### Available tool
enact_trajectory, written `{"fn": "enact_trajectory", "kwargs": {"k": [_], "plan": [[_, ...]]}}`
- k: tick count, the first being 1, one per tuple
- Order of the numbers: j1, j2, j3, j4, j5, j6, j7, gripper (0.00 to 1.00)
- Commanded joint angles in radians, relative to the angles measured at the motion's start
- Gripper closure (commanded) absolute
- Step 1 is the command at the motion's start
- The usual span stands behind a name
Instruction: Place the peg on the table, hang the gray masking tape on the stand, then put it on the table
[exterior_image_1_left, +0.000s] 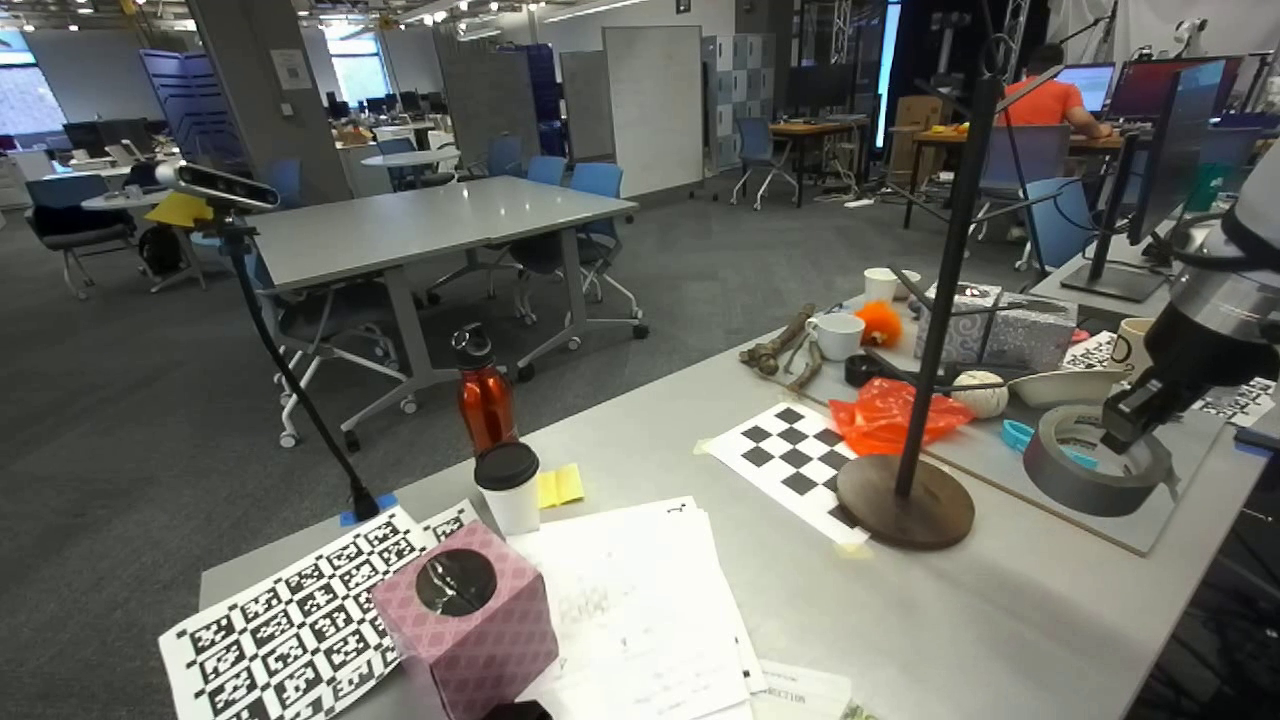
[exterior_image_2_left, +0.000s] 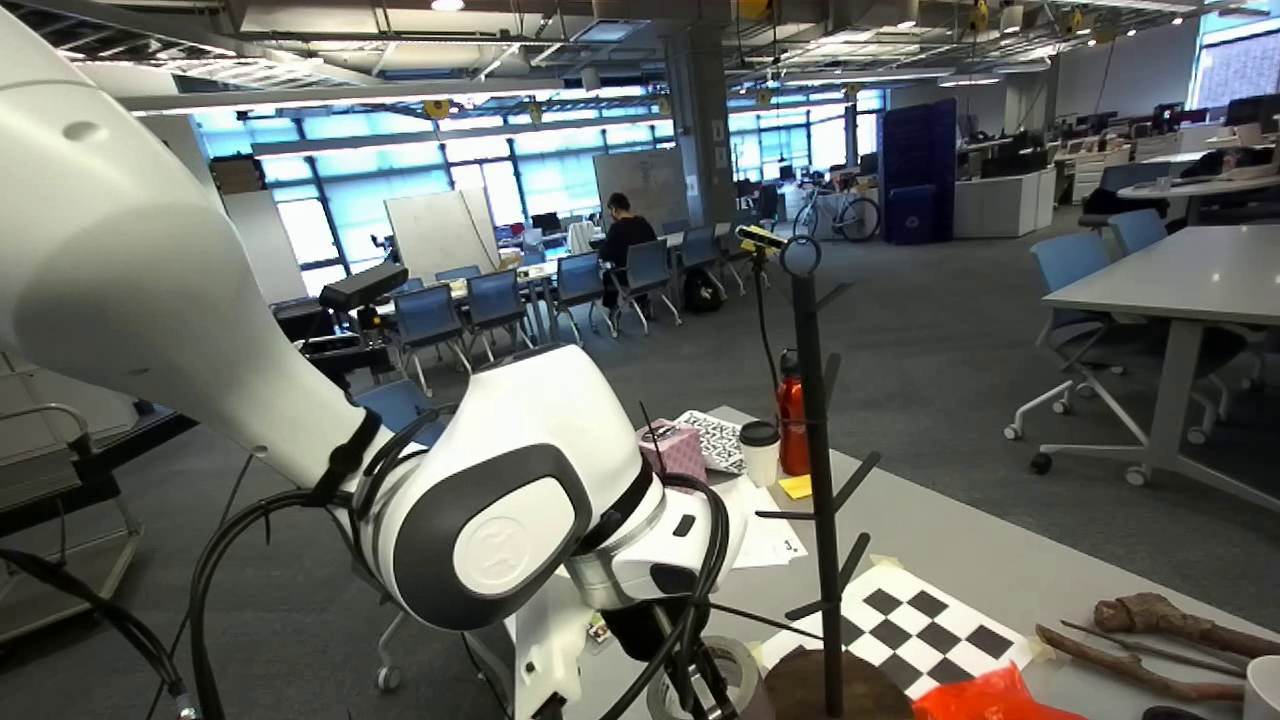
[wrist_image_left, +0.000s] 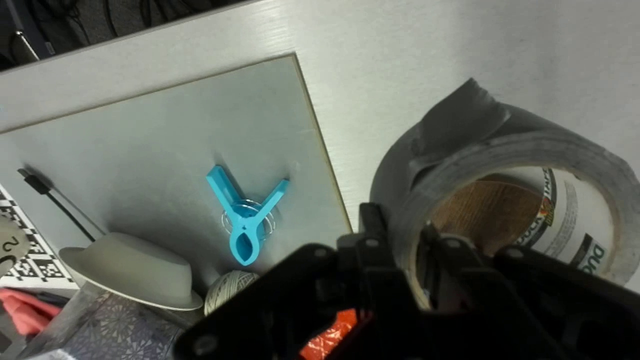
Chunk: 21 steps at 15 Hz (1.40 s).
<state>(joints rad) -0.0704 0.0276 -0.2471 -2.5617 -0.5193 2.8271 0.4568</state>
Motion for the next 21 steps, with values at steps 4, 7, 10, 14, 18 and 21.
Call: {"fn": "enact_trajectory", "kwargs": {"k": [4, 7, 10, 14, 18, 21], "plan": [[-0.072, -0.099, 0.016, -0.044, 0.000, 0.000, 0.000, 0.96], [-0.102, -0.132, 0.019, -0.072, 0.039, 0.047, 0.000, 0.96], [-0.121, -0.156, 0.022, -0.113, 0.167, 0.144, -0.037, 0.96], [-0.036, -0.151, -0.020, -0.158, 0.351, 0.290, -0.081, 0.96], [0.009, -0.155, 0.013, -0.181, 0.504, 0.387, -0.130, 0.96], [0.062, -0.153, -0.001, -0.182, 0.526, 0.432, -0.119, 0.96]]}}
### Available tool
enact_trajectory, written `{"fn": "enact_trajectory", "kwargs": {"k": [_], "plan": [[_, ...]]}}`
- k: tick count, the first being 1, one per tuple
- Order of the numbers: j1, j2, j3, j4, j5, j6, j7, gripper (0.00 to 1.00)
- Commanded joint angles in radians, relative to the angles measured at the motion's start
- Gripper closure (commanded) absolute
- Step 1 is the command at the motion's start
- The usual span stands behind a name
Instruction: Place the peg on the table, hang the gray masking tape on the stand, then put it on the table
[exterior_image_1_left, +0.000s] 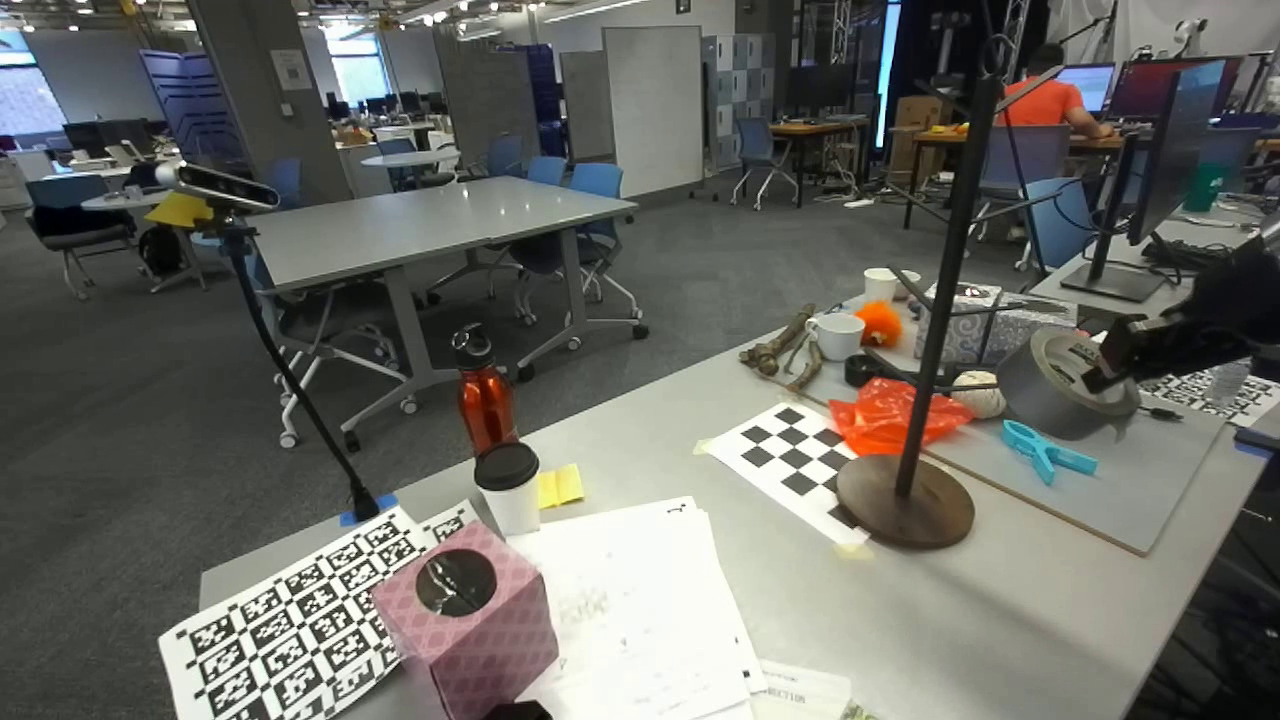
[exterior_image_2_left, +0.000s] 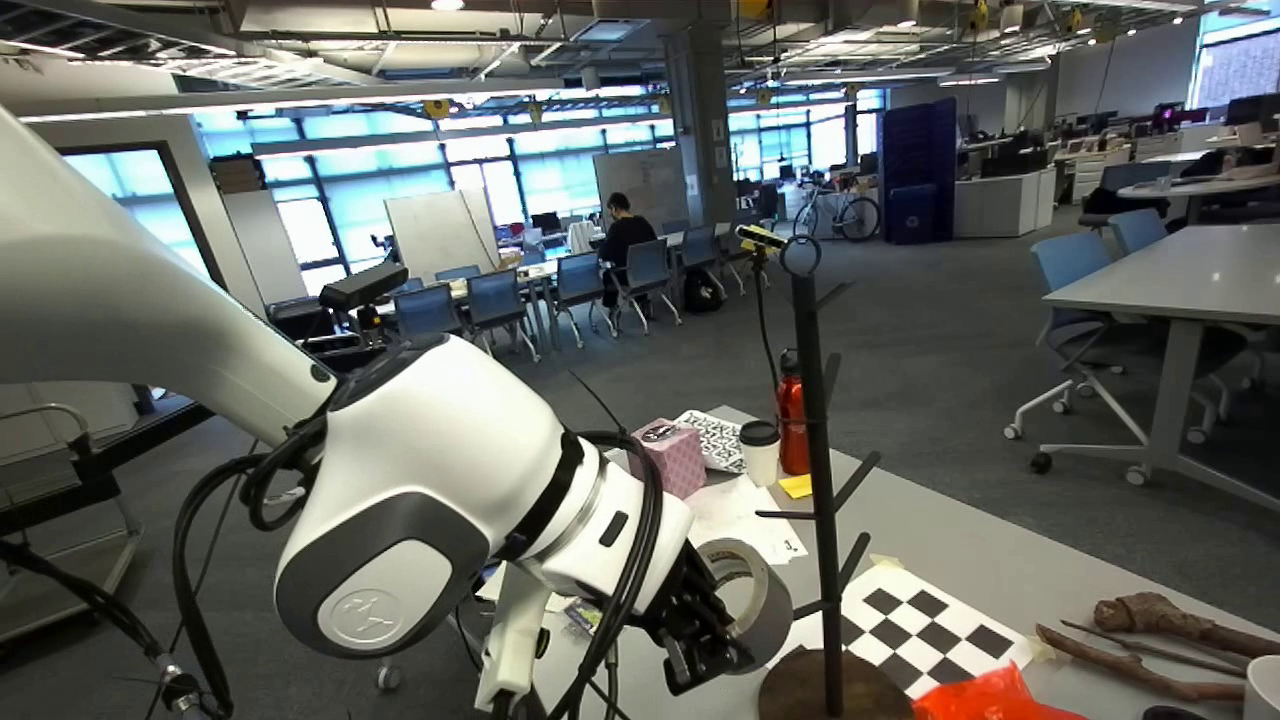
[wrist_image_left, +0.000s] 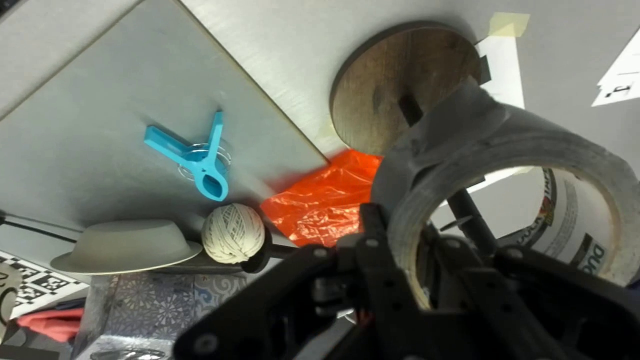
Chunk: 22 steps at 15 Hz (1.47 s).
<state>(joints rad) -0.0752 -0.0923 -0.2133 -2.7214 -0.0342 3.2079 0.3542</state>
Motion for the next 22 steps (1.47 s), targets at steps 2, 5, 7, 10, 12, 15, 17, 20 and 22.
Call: {"fn": "enact_trajectory", "kwargs": {"k": [2, 5, 7, 10, 12, 15, 17, 20, 22], "plan": [[0.099, -0.017, -0.055, -0.011, 0.037, 0.071, -0.005, 0.96], [0.096, 0.021, -0.080, 0.007, 0.014, 0.109, 0.000, 0.96], [0.090, 0.040, -0.100, 0.014, 0.004, 0.120, 0.002, 0.96], [0.105, 0.057, -0.127, 0.023, -0.003, 0.107, 0.017, 0.96], [0.113, 0.067, -0.128, 0.026, -0.004, 0.102, 0.023, 0.96], [0.125, 0.080, -0.119, 0.034, -0.006, 0.100, 0.027, 0.96], [0.132, 0.091, -0.115, 0.045, -0.006, 0.097, 0.031, 0.96], [0.131, 0.113, -0.107, 0.067, -0.005, 0.097, 0.036, 0.96], [0.067, 0.124, -0.021, 0.080, 0.096, 0.093, -0.039, 0.96]]}}
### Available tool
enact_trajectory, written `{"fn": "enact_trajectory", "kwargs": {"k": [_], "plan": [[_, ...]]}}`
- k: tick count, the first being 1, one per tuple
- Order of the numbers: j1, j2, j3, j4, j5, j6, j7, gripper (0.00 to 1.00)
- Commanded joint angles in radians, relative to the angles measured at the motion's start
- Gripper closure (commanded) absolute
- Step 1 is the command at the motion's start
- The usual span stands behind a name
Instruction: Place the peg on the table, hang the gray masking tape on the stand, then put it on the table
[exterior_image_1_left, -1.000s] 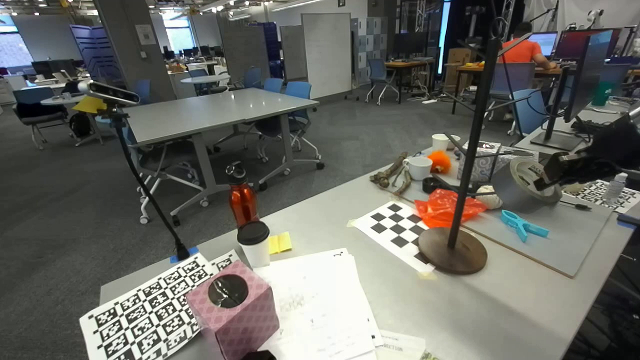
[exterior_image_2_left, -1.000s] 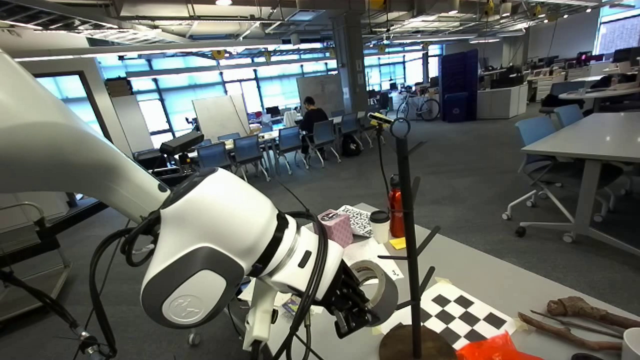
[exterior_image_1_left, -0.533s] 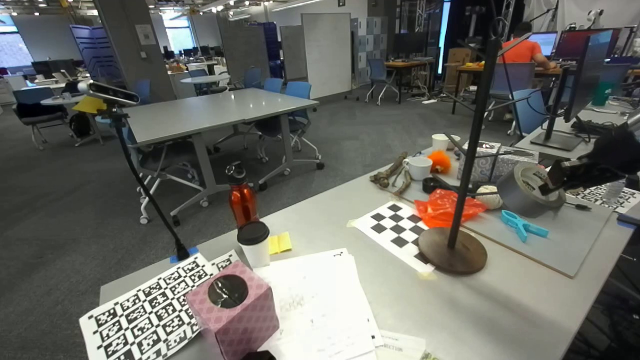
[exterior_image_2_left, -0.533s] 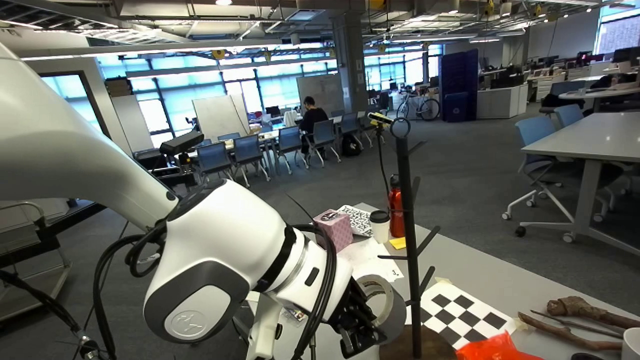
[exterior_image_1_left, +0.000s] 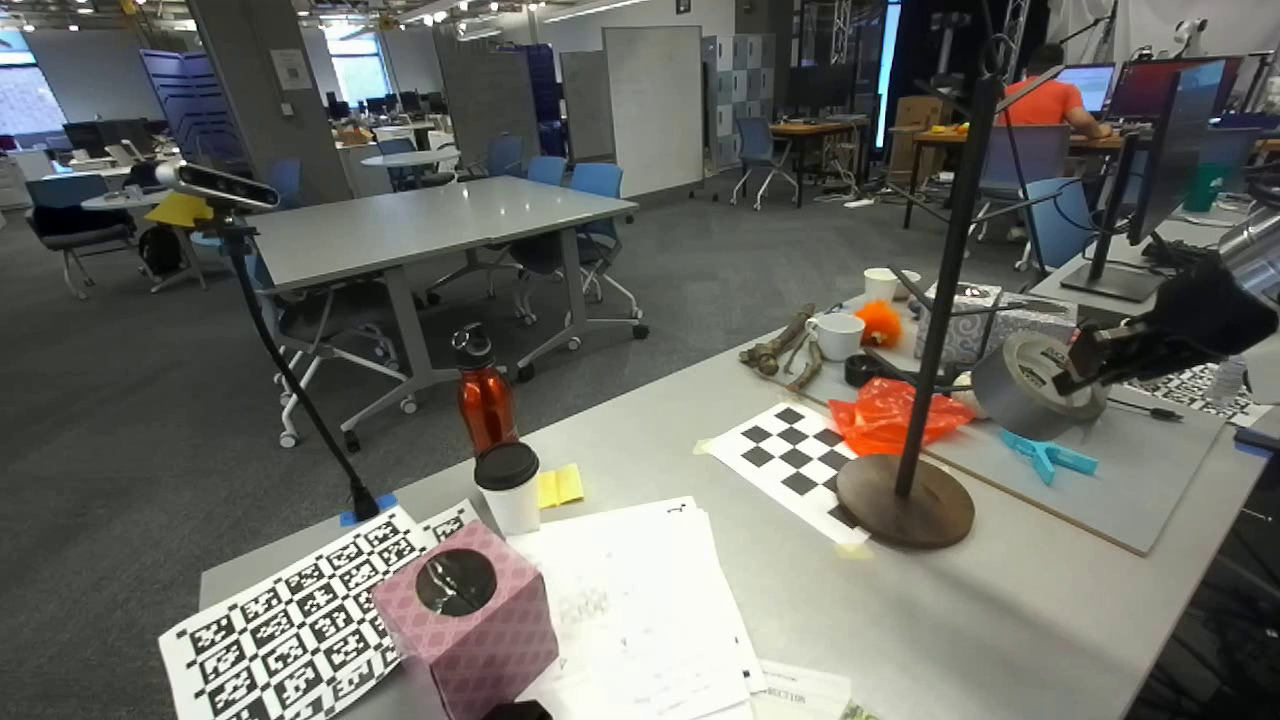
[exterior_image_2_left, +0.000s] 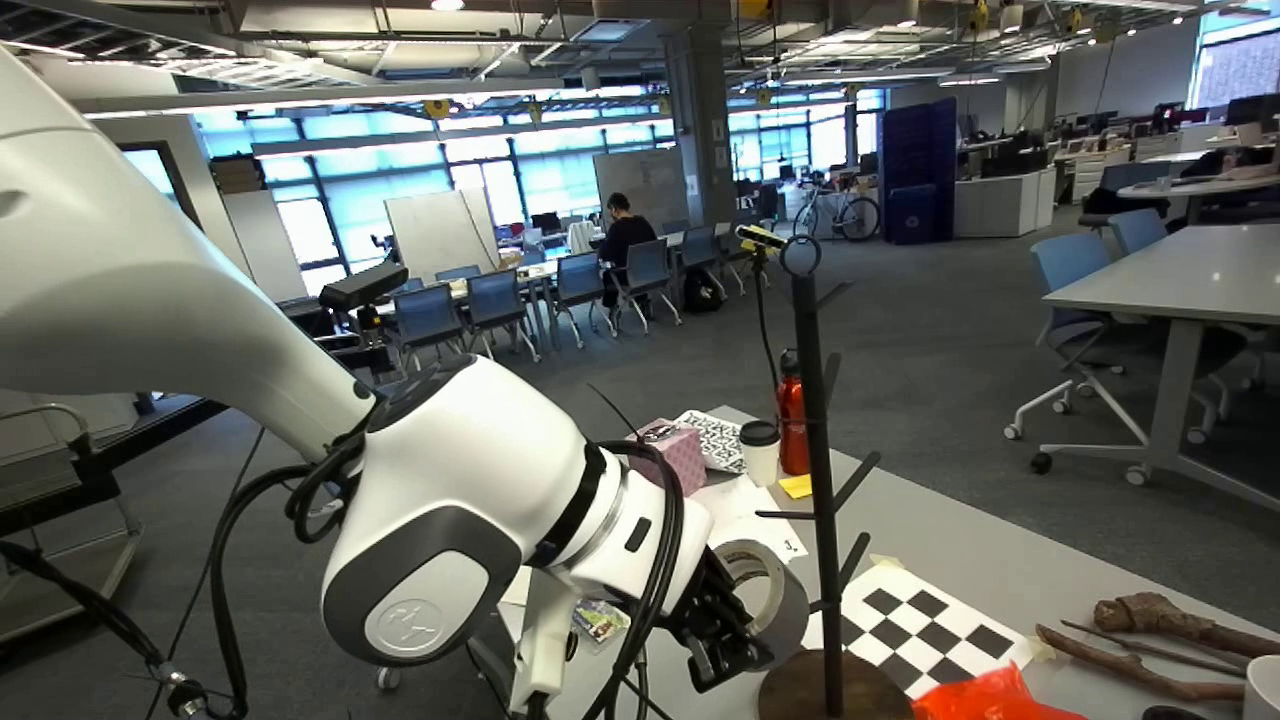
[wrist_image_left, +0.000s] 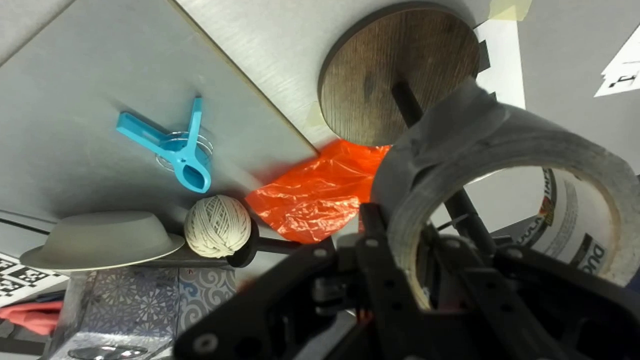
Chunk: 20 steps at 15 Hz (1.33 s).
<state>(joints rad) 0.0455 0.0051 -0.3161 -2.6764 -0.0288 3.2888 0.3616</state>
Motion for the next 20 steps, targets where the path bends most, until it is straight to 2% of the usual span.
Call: {"fn": "enact_trajectory", "kwargs": {"k": [1, 6, 7, 13, 14, 15, 20], "plan": [[-0.059, 0.035, 0.092, 0.045, 0.108, 0.010, -0.047, 0.96], [-0.092, 0.087, 0.144, 0.099, 0.170, 0.004, -0.065, 0.96], [-0.121, 0.097, 0.155, 0.106, 0.105, 0.007, -0.012, 0.96], [-0.264, 0.161, 0.236, 0.147, 0.075, 0.014, -0.023, 0.96], [-0.291, 0.171, 0.254, 0.154, 0.067, 0.013, -0.026, 0.58], [-0.318, 0.181, 0.274, 0.160, 0.060, 0.012, -0.029, 0.57], [-0.429, 0.217, 0.360, 0.187, 0.017, 0.016, -0.037, 0.19]]}}
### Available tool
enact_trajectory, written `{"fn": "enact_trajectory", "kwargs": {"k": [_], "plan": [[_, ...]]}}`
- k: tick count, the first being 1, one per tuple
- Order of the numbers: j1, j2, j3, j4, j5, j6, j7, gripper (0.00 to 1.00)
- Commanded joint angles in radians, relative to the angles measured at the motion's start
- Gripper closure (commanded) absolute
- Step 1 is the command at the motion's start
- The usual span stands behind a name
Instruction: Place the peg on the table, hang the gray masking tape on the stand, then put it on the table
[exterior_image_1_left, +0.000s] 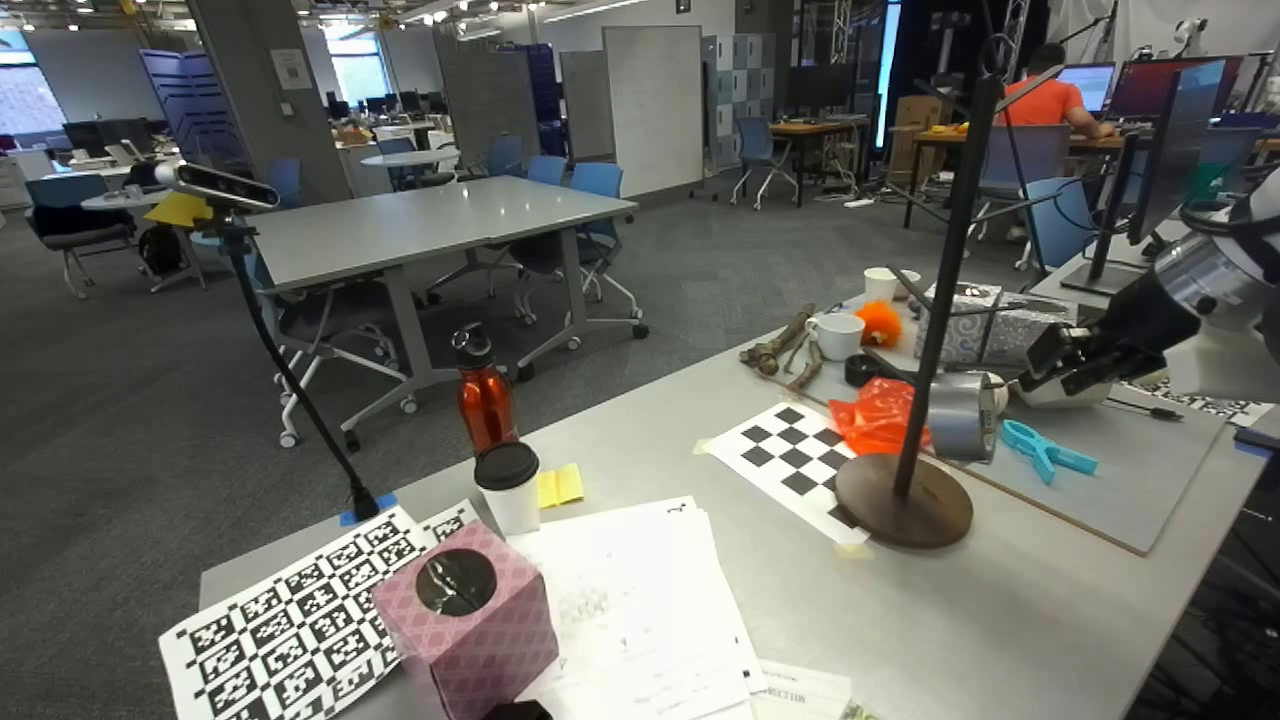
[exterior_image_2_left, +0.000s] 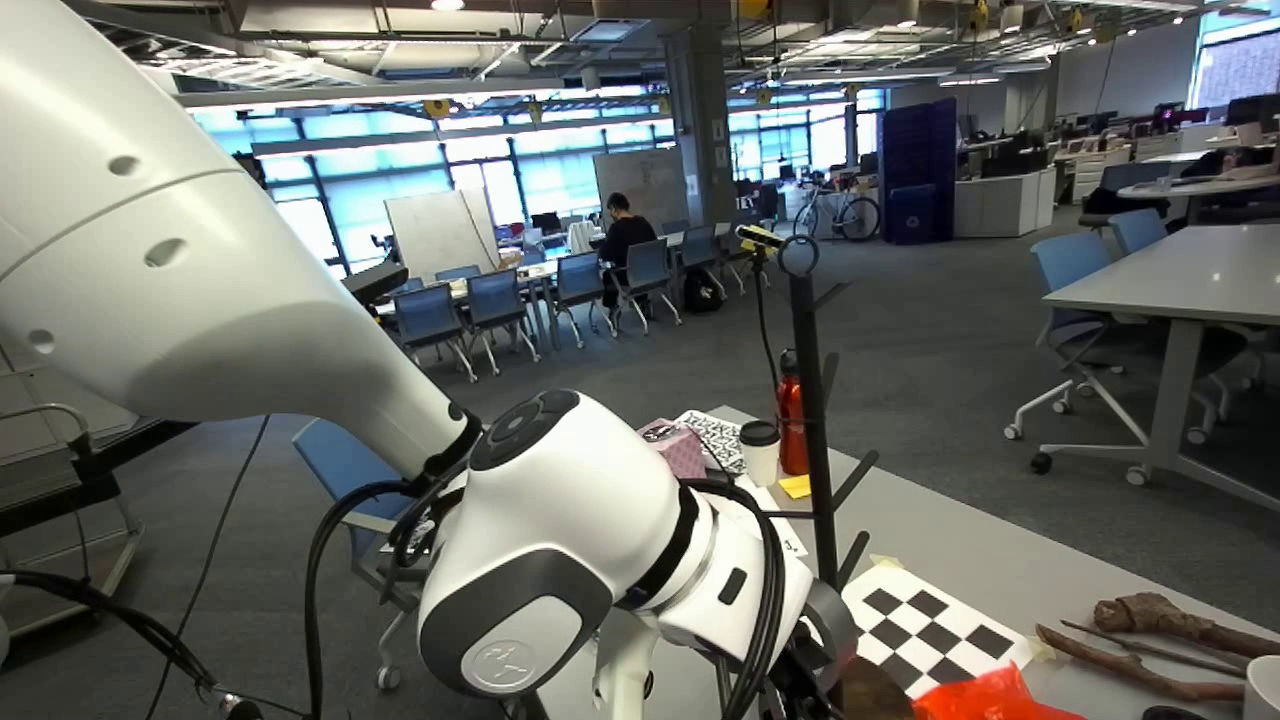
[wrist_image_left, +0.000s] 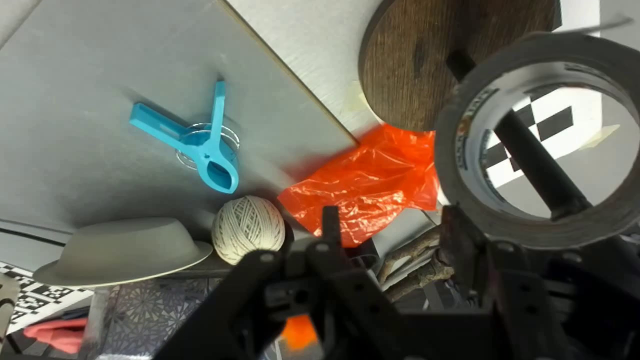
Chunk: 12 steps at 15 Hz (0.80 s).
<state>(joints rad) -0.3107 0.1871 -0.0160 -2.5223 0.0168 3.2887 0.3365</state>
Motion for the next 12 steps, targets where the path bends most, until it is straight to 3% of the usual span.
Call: {"fn": "enact_trajectory", "kwargs": {"k": [1, 3, 12], "plan": [[-0.092, 0.040, 0.074, 0.037, -0.038, 0.017, -0.013, 0.12], [-0.123, 0.050, 0.098, 0.044, -0.052, 0.016, -0.015, 0.01], [-0.141, 0.010, 0.064, 0.020, -0.074, -0.022, -0.040, 0.00]]}}
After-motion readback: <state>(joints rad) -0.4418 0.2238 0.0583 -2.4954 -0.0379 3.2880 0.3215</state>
